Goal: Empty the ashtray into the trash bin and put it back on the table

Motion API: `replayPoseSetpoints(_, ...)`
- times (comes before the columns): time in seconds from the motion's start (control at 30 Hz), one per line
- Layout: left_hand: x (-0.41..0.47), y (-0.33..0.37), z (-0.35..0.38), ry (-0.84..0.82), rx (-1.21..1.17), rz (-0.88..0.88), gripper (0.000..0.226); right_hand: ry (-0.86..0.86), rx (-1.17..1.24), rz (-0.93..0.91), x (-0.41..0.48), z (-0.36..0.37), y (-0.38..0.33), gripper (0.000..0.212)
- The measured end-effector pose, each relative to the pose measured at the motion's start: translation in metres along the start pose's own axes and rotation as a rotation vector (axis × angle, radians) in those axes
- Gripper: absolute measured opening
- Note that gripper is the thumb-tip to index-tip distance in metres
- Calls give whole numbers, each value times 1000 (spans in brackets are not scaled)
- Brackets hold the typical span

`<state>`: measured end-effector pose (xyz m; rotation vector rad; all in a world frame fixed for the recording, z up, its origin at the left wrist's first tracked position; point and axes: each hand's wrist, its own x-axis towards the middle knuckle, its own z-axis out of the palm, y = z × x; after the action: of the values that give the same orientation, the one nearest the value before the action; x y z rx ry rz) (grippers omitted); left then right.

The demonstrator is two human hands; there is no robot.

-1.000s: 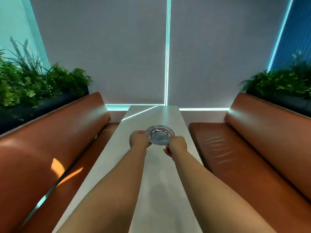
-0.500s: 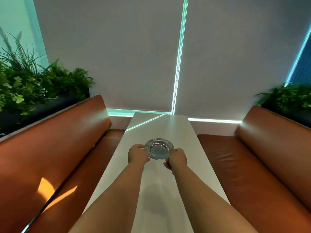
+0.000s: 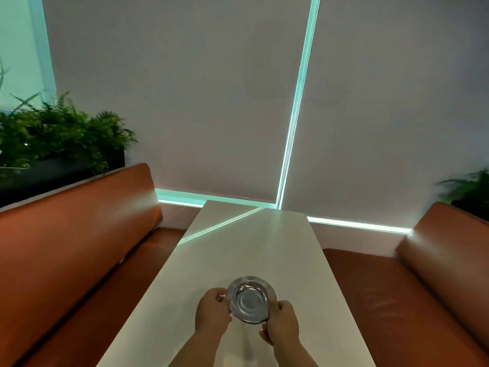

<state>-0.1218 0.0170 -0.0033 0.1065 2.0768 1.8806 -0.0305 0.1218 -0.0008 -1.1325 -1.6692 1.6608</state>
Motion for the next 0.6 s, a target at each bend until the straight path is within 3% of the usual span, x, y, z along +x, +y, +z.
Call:
replayPoseSetpoints(0.2, 37, -45, 31, -27, 98, 46, 17, 40, -237, -64, 53, 4, 47, 28)
replayPoseSetpoints(0.33, 44, -65, 35, -58, 225, 233, 24, 22, -379, -148, 64, 8, 62, 21)
replayPoseSetpoints(0.5, 50, -72, 43, -87, 477, 343, 20, -17, -435, -155, 65, 10, 60, 39)
replayPoseSetpoints(0.6, 49, -71, 42, -99, 516, 278, 45, -16, -275, 17, 65, 6, 54, 63)
